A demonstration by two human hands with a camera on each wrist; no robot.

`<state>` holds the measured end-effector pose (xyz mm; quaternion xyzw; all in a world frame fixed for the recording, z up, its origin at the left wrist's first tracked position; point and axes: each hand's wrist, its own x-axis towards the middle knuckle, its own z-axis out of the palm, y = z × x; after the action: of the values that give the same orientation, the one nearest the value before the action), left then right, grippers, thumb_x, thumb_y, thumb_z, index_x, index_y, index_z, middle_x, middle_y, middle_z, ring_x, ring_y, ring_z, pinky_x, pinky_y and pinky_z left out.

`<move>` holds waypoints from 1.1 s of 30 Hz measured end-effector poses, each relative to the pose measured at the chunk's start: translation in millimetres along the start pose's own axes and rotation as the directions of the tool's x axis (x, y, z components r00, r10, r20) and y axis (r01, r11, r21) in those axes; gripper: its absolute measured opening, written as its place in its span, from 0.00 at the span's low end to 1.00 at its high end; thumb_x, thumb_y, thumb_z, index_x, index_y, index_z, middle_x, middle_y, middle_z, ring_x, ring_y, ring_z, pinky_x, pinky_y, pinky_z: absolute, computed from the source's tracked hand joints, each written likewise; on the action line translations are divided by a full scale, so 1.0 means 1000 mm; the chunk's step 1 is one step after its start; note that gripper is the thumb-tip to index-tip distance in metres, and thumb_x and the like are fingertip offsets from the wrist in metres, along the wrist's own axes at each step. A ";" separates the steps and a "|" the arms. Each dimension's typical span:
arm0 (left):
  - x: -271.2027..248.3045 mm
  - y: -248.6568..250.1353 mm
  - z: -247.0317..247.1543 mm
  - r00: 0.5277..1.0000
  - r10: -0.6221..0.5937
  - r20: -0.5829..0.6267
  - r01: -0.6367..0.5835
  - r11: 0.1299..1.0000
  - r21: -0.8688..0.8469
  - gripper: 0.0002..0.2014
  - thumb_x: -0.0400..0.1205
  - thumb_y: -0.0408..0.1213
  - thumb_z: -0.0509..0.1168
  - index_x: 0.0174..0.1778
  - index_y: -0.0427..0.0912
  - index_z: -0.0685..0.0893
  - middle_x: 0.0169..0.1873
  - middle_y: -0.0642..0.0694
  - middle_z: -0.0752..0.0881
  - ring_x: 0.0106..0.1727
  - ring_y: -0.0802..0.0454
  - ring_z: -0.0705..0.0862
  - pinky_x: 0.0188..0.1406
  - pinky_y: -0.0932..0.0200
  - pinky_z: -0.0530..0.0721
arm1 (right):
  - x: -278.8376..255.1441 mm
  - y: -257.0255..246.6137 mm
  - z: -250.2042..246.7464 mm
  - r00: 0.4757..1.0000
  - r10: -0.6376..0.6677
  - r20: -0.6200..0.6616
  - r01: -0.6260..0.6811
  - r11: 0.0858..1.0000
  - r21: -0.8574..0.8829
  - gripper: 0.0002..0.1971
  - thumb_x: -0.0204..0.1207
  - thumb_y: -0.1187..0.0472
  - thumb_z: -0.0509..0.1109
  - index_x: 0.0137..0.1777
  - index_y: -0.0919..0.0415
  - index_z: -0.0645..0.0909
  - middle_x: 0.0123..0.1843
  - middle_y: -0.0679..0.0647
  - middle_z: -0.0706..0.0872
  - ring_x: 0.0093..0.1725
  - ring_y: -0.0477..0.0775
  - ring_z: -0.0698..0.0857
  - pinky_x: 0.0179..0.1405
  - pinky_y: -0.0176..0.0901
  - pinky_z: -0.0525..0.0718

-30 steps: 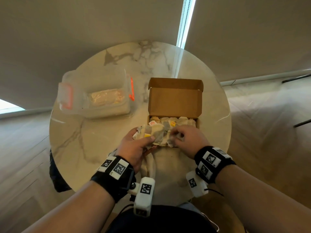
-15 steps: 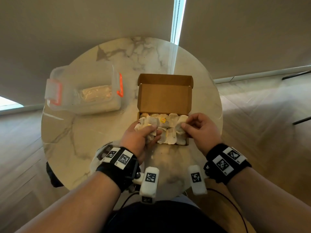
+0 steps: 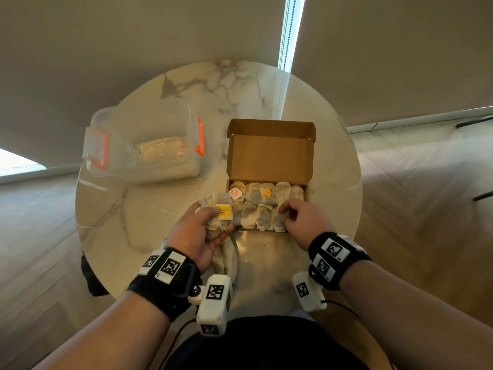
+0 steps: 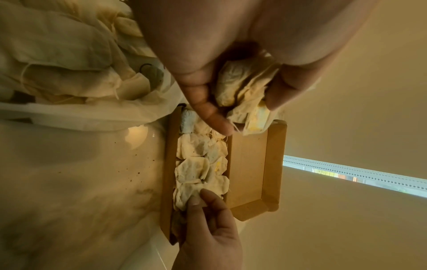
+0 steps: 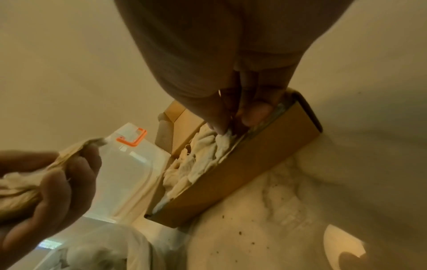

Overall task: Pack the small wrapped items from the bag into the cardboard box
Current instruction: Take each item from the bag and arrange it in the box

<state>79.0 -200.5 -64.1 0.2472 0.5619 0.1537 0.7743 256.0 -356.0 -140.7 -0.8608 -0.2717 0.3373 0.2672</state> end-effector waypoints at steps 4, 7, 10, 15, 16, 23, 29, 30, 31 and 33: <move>-0.003 0.002 0.000 0.998 0.016 0.055 -0.020 0.998 0.066 0.09 0.87 0.24 0.66 0.60 0.38 0.86 0.50 0.36 0.95 0.46 0.43 0.96 0.53 0.44 0.93 | -0.001 -0.004 0.005 1.000 -0.003 -0.024 0.002 0.999 -0.045 0.11 0.84 0.61 0.67 0.56 0.42 0.86 0.46 0.43 0.88 0.44 0.44 0.85 0.38 0.35 0.79; -0.003 0.003 0.002 0.996 0.007 0.092 -0.016 0.996 0.091 0.13 0.86 0.22 0.66 0.64 0.37 0.85 0.52 0.35 0.95 0.51 0.40 0.96 0.52 0.46 0.94 | 0.001 -0.005 0.012 0.999 -0.035 -0.022 0.031 0.985 -0.167 0.13 0.84 0.62 0.67 0.64 0.49 0.86 0.57 0.50 0.87 0.53 0.54 0.85 0.52 0.47 0.85; -0.003 0.003 0.003 0.989 0.011 0.150 -0.030 0.992 0.122 0.15 0.85 0.20 0.67 0.66 0.35 0.84 0.54 0.33 0.94 0.52 0.38 0.95 0.46 0.49 0.96 | 0.000 -0.004 0.017 0.998 -0.048 -0.033 0.038 0.968 -0.246 0.15 0.84 0.62 0.69 0.67 0.53 0.88 0.65 0.53 0.82 0.60 0.58 0.85 0.61 0.53 0.87; -0.002 0.000 0.009 0.979 0.034 0.203 -0.075 0.977 0.198 0.17 0.82 0.19 0.69 0.65 0.35 0.86 0.56 0.31 0.93 0.51 0.39 0.94 0.45 0.49 0.96 | -0.012 -0.017 0.001 0.988 -0.080 -0.132 0.046 0.969 -0.244 0.09 0.83 0.54 0.71 0.59 0.49 0.89 0.61 0.47 0.81 0.61 0.53 0.81 0.58 0.48 0.85; -0.002 -0.002 0.011 0.975 0.034 0.220 -0.082 0.974 0.212 0.16 0.82 0.18 0.70 0.64 0.35 0.86 0.55 0.31 0.93 0.49 0.39 0.94 0.42 0.50 0.95 | -0.017 -0.024 -0.006 0.984 -0.082 -0.160 0.058 0.987 -0.148 0.06 0.83 0.52 0.72 0.56 0.48 0.87 0.57 0.46 0.82 0.57 0.52 0.82 0.53 0.43 0.84; -0.002 -0.016 0.036 0.933 0.035 0.357 -0.134 0.957 0.256 0.18 0.80 0.20 0.73 0.65 0.35 0.86 0.58 0.28 0.91 0.57 0.29 0.92 0.62 0.33 0.90 | -0.045 -0.057 -0.036 0.999 0.038 0.035 -0.052 0.704 0.709 0.16 0.79 0.61 0.80 0.59 0.55 0.76 0.49 0.56 0.93 0.47 0.56 0.93 0.50 0.57 0.94; -0.001 -0.022 0.042 0.939 -0.002 0.343 -0.103 0.952 0.288 0.18 0.82 0.25 0.73 0.68 0.32 0.84 0.54 0.30 0.92 0.52 0.37 0.93 0.50 0.45 0.92 | -0.043 -0.034 -0.050 0.985 0.087 -0.146 0.022 0.785 0.619 0.15 0.75 0.69 0.82 0.53 0.52 0.82 0.47 0.55 0.92 0.47 0.59 0.94 0.48 0.56 0.94; 0.000 -0.020 0.039 0.944 -0.012 0.328 -0.084 0.957 0.277 0.17 0.83 0.24 0.71 0.69 0.32 0.83 0.54 0.30 0.92 0.52 0.38 0.93 0.51 0.44 0.93 | -0.042 -0.028 -0.054 0.978 0.101 -0.182 0.022 0.820 0.572 0.14 0.75 0.69 0.82 0.52 0.52 0.83 0.48 0.54 0.92 0.47 0.59 0.94 0.47 0.55 0.95; 0.000 -0.018 0.037 0.952 -0.018 0.306 -0.067 0.962 0.263 0.15 0.84 0.24 0.68 0.68 0.32 0.83 0.55 0.30 0.92 0.53 0.38 0.94 0.54 0.41 0.93 | -0.040 -0.021 -0.058 0.971 0.114 -0.211 0.012 0.855 0.519 0.13 0.75 0.68 0.81 0.51 0.51 0.84 0.48 0.54 0.92 0.47 0.59 0.94 0.46 0.52 0.95; 0.000 -0.014 0.029 0.970 -0.010 0.241 -0.048 0.971 0.235 0.13 0.87 0.23 0.63 0.66 0.34 0.84 0.55 0.32 0.93 0.53 0.39 0.94 0.55 0.42 0.93 | -0.036 -0.007 -0.062 0.964 0.127 -0.234 -0.027 0.920 0.391 0.13 0.76 0.67 0.81 0.51 0.49 0.84 0.47 0.51 0.91 0.46 0.57 0.93 0.46 0.50 0.95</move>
<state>105.8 -218.1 -65.1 0.3610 0.4758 0.0612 0.7997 276.6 -391.2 -81.4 -0.8378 -0.1293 0.2811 0.4499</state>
